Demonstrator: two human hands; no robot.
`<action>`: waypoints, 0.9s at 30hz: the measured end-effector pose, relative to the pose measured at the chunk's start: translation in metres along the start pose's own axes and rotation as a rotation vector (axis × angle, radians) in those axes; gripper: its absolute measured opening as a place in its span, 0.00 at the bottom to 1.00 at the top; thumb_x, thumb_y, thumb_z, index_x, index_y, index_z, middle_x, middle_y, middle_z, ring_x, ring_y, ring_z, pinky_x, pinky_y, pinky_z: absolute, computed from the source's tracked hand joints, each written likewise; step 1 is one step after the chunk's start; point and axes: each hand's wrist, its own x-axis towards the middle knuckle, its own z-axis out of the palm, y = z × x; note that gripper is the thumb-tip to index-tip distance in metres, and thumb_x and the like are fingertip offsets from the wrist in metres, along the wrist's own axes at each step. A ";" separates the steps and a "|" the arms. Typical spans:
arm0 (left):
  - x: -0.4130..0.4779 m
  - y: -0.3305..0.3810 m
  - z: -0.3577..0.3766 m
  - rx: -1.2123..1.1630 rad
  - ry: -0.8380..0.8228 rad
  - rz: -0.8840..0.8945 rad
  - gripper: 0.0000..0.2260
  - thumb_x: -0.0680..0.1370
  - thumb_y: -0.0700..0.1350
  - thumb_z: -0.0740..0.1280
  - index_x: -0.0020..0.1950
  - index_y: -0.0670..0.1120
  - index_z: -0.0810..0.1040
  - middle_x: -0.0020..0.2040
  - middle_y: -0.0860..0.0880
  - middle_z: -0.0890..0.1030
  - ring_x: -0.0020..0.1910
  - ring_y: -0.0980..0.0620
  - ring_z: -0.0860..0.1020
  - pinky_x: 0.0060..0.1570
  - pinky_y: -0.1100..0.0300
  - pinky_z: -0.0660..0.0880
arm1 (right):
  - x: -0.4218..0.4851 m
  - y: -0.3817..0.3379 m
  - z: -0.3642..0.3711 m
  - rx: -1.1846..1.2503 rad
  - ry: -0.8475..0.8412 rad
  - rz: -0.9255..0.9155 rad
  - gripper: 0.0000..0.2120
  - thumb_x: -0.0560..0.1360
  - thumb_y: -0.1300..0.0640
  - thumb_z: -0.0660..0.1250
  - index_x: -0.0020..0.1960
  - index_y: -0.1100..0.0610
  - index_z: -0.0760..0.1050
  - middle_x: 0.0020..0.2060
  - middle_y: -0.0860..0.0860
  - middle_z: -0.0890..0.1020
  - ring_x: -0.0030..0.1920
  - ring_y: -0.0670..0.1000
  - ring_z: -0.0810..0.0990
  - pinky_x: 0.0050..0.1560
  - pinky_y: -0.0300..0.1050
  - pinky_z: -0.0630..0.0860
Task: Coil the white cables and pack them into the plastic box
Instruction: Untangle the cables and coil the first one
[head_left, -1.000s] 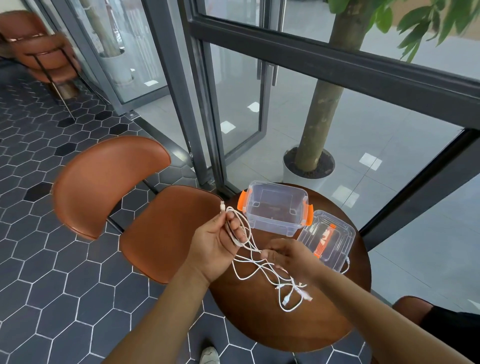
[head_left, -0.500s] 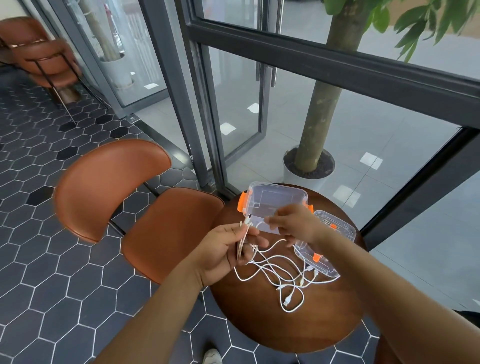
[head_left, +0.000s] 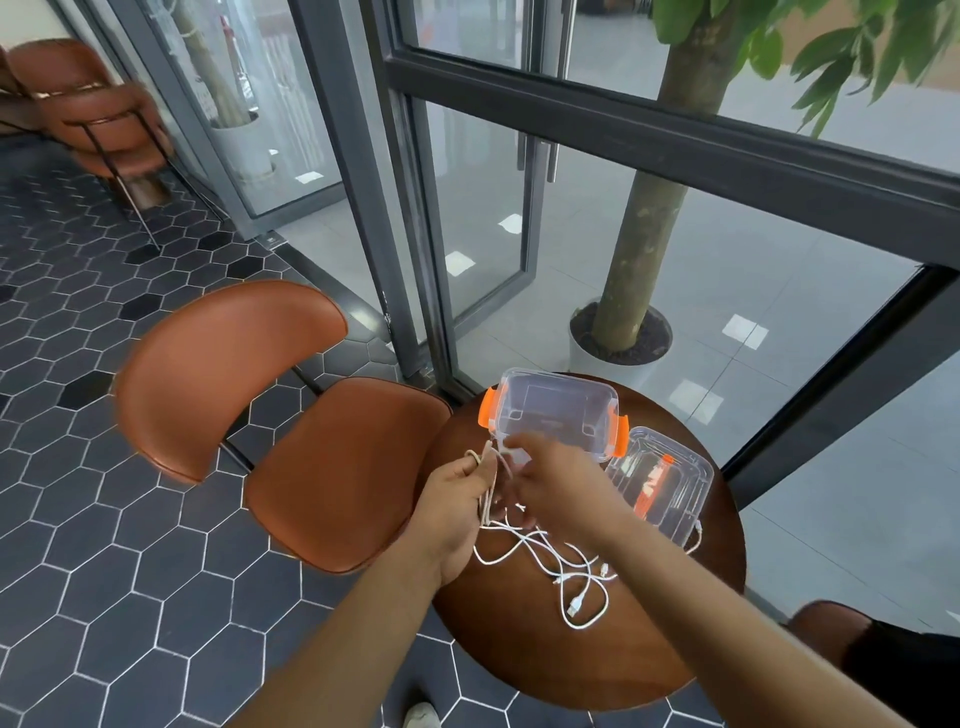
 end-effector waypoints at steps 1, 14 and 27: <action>0.001 -0.002 0.002 -0.053 0.008 -0.007 0.14 0.85 0.44 0.58 0.53 0.40 0.82 0.42 0.47 0.85 0.38 0.54 0.82 0.38 0.59 0.79 | -0.001 0.002 0.008 -0.051 0.049 0.005 0.11 0.77 0.57 0.66 0.59 0.55 0.77 0.46 0.52 0.86 0.43 0.54 0.85 0.47 0.51 0.83; 0.005 -0.001 0.003 -0.575 -0.053 0.005 0.13 0.84 0.42 0.58 0.46 0.39 0.77 0.42 0.38 0.83 0.48 0.41 0.84 0.59 0.45 0.76 | -0.028 0.028 0.042 -0.199 0.486 -0.190 0.07 0.67 0.61 0.75 0.43 0.51 0.83 0.37 0.48 0.80 0.39 0.54 0.75 0.35 0.46 0.70; -0.001 -0.004 0.005 -0.708 -0.057 -0.029 0.10 0.81 0.45 0.61 0.43 0.41 0.75 0.33 0.46 0.69 0.34 0.50 0.72 0.48 0.54 0.70 | -0.033 0.035 0.032 1.189 0.158 0.268 0.11 0.80 0.58 0.67 0.57 0.64 0.82 0.49 0.61 0.87 0.51 0.60 0.86 0.56 0.55 0.82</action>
